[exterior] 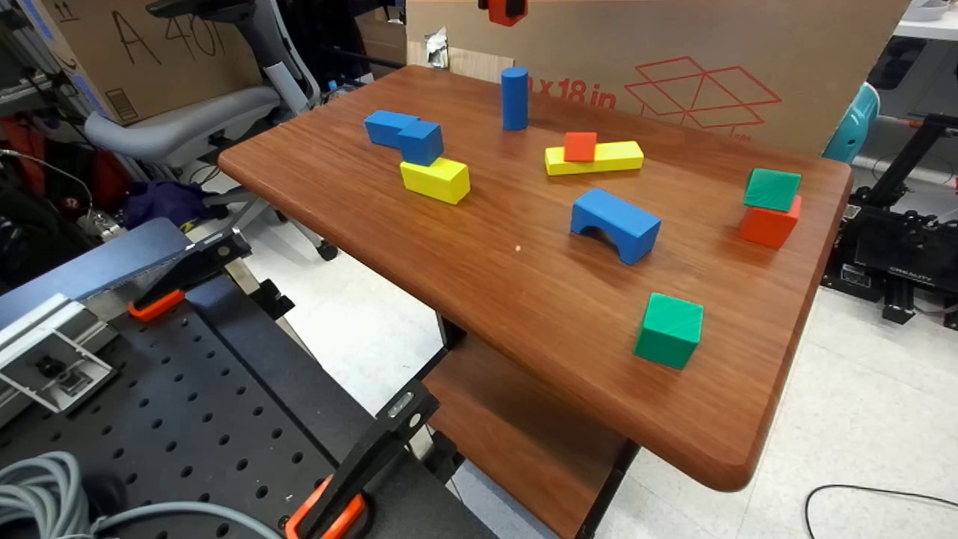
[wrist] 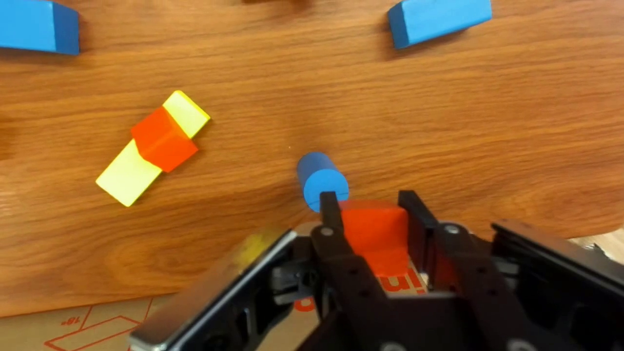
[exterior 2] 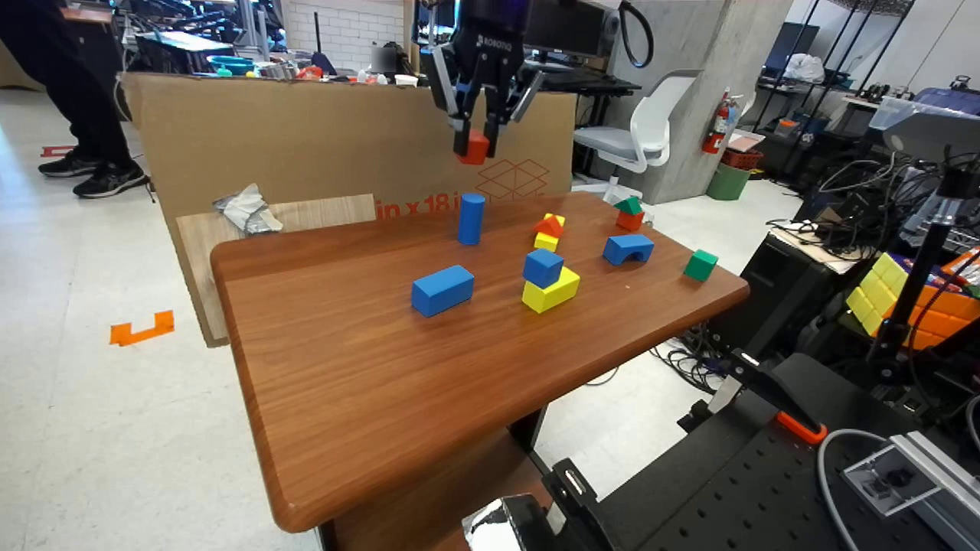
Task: Pick up the orange object from the table and put it on the blue object
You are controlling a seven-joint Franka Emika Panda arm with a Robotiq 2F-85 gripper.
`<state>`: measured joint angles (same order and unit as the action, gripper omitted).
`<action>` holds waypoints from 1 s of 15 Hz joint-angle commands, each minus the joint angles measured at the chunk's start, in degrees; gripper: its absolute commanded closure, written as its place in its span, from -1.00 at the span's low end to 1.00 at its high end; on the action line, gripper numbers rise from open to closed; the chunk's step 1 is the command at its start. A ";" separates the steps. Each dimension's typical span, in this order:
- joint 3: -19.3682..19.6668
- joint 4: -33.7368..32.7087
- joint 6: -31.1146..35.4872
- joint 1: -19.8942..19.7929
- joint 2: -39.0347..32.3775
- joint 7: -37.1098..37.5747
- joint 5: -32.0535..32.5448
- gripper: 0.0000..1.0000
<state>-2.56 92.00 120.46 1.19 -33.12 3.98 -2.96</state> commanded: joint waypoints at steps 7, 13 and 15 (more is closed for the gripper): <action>1.93 -5.70 -5.05 1.28 -4.49 4.15 0.76 0.82; 2.57 -6.62 -5.86 1.53 -5.96 5.54 1.08 0.82; 2.78 -7.04 -6.54 1.52 -6.47 5.79 1.16 0.82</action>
<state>-0.86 87.99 116.75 1.81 -37.86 8.37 -2.76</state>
